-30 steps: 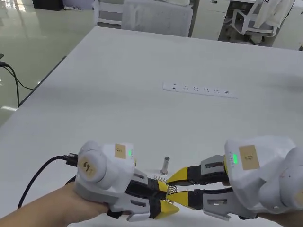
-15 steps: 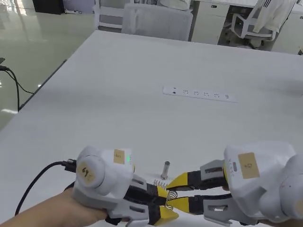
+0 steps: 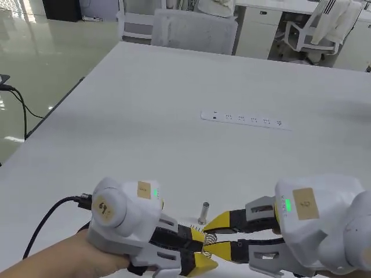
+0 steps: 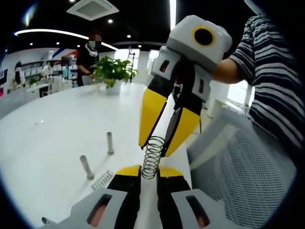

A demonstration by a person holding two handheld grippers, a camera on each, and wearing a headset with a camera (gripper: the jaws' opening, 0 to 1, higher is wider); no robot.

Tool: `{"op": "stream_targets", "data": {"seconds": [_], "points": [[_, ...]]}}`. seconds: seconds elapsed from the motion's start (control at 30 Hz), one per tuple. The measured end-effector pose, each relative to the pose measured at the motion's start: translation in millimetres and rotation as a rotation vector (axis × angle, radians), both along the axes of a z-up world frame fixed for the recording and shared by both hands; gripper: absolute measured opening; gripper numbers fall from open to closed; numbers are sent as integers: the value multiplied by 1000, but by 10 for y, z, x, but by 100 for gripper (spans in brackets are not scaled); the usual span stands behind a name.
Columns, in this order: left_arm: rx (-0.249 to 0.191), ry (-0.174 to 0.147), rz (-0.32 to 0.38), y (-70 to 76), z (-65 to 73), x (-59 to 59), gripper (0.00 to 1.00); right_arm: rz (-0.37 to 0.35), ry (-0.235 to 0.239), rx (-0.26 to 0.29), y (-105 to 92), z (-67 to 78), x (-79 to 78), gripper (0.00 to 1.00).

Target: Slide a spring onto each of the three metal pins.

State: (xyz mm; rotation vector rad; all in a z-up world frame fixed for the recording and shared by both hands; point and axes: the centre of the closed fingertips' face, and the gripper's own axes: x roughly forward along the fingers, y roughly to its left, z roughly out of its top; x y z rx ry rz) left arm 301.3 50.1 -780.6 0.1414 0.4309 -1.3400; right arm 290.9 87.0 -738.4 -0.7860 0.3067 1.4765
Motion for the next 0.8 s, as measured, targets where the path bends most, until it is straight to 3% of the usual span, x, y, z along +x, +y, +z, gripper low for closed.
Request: {"op": "stream_targets", "data": {"seconds": [0.8], "points": [[19, 28, 49, 174, -11, 55, 18, -45, -15, 9, -39, 5, 73, 7]]}}
